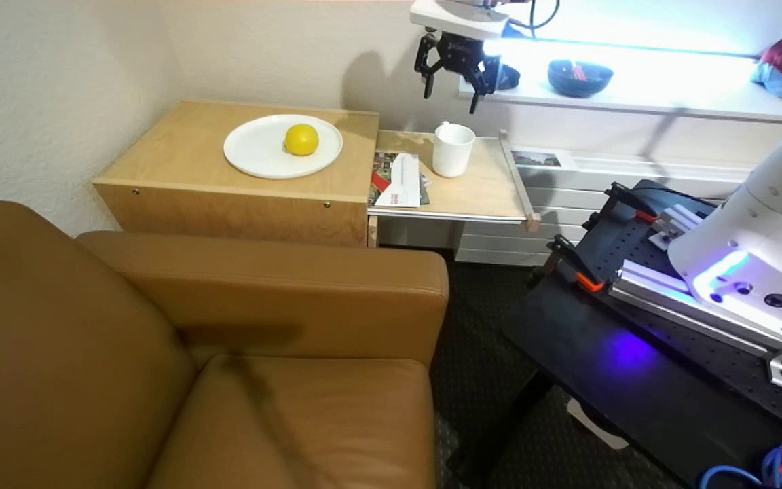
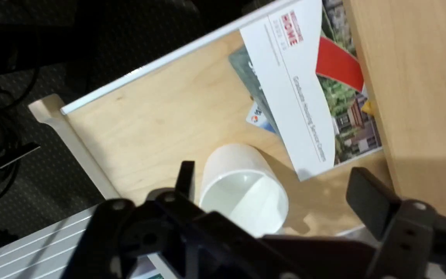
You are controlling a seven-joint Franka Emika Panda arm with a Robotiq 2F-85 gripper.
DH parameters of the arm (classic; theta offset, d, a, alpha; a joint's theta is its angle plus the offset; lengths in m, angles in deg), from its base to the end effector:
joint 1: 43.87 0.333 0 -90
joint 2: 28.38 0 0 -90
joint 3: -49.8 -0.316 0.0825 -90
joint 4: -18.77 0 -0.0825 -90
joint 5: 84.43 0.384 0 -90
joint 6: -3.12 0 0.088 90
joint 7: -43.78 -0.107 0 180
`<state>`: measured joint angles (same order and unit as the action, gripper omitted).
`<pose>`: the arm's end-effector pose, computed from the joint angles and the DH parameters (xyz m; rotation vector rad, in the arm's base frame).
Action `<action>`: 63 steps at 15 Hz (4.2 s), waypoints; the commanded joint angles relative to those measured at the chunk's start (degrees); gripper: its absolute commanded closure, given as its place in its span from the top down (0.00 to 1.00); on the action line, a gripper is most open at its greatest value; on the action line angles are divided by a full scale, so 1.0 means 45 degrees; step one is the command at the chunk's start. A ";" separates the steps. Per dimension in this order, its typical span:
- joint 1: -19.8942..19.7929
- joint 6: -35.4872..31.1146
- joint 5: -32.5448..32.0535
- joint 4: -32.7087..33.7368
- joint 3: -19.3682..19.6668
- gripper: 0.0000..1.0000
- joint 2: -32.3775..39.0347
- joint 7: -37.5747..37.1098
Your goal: Take the cup out of the drawer and put it on the cabinet
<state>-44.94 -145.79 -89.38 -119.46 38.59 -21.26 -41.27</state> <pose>0.4935 0.0909 0.2672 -2.5317 1.8019 -0.0948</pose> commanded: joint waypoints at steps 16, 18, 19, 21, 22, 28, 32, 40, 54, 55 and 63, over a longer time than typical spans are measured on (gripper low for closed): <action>0.2488 -0.3771 -0.0304 0.2229 0.4125 1.00 0.4003 -0.2682; 0.2713 -0.3778 0.0053 0.2403 0.4292 1.00 0.4308 -0.2663; 0.2763 -0.3647 0.0276 0.2504 0.4313 1.00 0.4436 -0.2624; 0.2900 -0.3322 0.0612 0.2564 0.4411 1.00 0.4586 -0.2586; 0.3124 -0.3307 0.0606 0.2582 0.4678 1.00 0.4712 -0.2756; 0.3515 -0.3593 0.0770 0.2417 0.5252 1.00 0.5300 -0.2926; 0.3578 -0.3260 0.0959 0.2461 0.5261 1.00 0.5389 -0.2952; 0.3296 -0.3290 0.1023 0.2378 0.5088 0.53 0.5367 -0.2518; 0.2429 -0.0959 0.1551 0.2982 0.4422 0.01 0.5093 -0.1707; 0.2287 -0.0575 0.1641 0.3035 0.4294 0.01 0.4954 -0.1465; 0.3035 0.3807 -0.0681 0.4276 0.4094 0.01 0.1786 -0.0972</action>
<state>-32.01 -135.95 -89.44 -102.63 58.93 -7.39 -46.28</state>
